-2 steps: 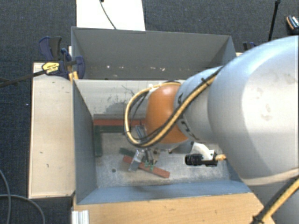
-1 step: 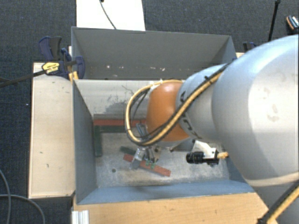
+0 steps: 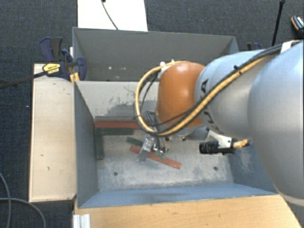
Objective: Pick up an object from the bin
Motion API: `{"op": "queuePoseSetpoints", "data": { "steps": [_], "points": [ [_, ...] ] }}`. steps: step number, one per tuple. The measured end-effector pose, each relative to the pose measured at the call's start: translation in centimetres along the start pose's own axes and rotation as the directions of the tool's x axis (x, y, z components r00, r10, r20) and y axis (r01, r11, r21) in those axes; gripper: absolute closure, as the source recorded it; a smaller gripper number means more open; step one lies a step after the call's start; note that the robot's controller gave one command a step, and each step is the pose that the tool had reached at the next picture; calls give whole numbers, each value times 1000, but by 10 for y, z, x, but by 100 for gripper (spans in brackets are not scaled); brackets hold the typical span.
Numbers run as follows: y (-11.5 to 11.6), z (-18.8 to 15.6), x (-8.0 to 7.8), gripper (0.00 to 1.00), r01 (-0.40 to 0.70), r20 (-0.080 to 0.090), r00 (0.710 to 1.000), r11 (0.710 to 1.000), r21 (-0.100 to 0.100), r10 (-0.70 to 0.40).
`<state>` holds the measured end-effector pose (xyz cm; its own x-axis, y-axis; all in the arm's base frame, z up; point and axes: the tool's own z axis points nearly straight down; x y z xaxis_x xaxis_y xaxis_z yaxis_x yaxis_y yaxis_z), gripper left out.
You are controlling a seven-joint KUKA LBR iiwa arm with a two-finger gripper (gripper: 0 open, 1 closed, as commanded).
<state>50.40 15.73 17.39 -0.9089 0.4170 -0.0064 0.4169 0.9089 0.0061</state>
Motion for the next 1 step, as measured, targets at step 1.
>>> {"op": "queuePoseSetpoints", "data": {
  "steps": [1],
  "points": [
    [0, -4, -1, 100, 8, -4, 1000, 1000, 4, -8]
  ]
}}
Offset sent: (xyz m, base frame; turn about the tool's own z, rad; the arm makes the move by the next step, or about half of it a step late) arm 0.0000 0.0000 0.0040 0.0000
